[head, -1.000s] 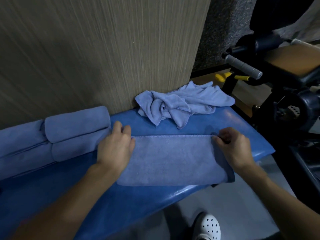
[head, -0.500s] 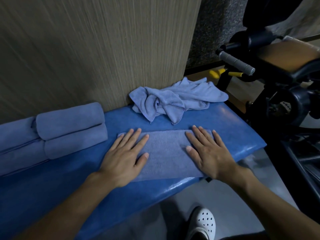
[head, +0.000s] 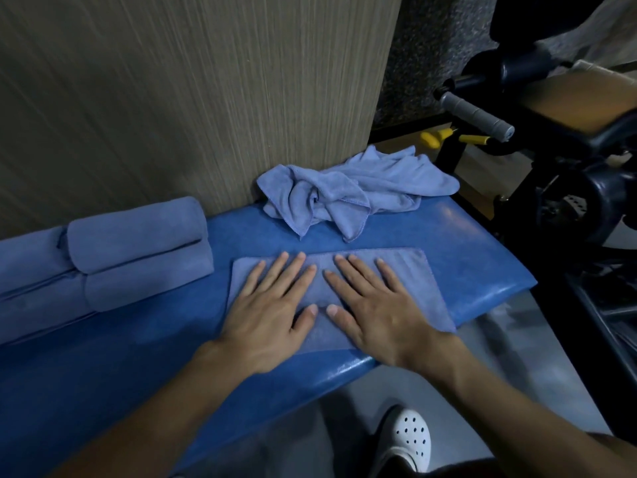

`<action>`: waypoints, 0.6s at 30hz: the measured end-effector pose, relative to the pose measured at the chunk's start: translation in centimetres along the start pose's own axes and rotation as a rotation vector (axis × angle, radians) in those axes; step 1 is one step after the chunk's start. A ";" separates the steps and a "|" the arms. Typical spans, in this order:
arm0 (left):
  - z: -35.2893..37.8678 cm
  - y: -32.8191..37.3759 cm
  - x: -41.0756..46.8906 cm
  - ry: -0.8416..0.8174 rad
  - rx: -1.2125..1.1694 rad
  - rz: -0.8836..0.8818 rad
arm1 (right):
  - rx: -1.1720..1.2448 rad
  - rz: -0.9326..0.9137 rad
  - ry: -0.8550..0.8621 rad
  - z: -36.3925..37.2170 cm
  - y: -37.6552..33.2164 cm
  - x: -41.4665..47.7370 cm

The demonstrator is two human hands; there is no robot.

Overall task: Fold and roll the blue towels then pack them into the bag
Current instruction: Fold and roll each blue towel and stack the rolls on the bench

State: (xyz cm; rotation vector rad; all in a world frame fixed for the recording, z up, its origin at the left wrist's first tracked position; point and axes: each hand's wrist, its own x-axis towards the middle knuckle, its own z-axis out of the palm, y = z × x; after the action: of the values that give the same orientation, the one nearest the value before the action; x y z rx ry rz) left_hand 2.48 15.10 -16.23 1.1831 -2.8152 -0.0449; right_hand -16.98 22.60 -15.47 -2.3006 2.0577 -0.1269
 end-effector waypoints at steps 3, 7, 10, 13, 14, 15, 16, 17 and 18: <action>-0.1 -1.5 -0.8 0.008 0.019 -0.016 | -0.054 0.060 0.020 -0.4 2.1 -0.1; -0.2 -3.0 -1.9 0.012 0.019 -0.044 | -0.105 0.225 -0.001 -0.5 5.0 -1.0; -0.8 -2.3 -1.9 0.004 0.061 -0.054 | -0.131 0.296 0.039 -0.9 5.2 -1.3; -1.6 0.6 -0.4 0.027 0.044 0.022 | -0.074 0.208 0.058 -0.9 2.4 -0.9; -1.4 1.7 0.0 0.015 0.019 0.051 | -0.060 0.162 0.054 -0.7 1.4 -0.8; -1.1 2.4 0.3 -0.005 0.005 0.069 | -0.061 0.126 0.041 -0.4 0.8 -0.9; -0.7 2.8 0.3 -0.021 0.005 0.073 | -0.070 0.107 0.024 -0.2 0.8 -1.0; -0.3 2.8 0.2 -0.029 0.012 0.064 | -0.076 0.108 0.017 -0.1 1.3 -1.0; -0.2 2.3 0.0 -0.036 0.018 0.049 | -0.078 0.124 0.024 -0.2 2.2 -1.1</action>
State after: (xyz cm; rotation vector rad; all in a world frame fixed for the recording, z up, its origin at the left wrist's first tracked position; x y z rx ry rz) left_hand 0.86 16.77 -15.89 1.1274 -2.8800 -0.0378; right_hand -19.31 23.43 -15.52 -2.2160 2.2491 -0.0705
